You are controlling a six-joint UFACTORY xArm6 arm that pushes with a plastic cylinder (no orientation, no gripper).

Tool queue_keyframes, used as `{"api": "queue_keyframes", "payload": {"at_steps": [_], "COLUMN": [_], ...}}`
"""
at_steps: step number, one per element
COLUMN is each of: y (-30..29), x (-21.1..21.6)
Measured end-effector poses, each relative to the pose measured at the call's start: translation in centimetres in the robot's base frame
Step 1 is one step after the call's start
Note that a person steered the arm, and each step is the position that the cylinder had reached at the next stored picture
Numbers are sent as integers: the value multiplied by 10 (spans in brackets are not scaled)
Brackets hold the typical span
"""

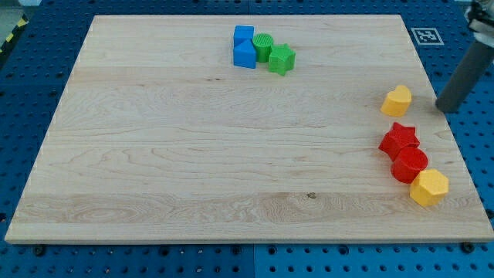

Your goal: Slide the yellow heart a bit left

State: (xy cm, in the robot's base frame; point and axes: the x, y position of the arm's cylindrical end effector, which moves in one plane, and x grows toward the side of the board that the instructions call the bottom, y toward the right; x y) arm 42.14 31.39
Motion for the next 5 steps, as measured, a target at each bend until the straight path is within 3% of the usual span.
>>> {"api": "queue_keyframes", "payload": {"at_steps": [2, 5], "y": [-10, -85], "x": [-10, -10]}}
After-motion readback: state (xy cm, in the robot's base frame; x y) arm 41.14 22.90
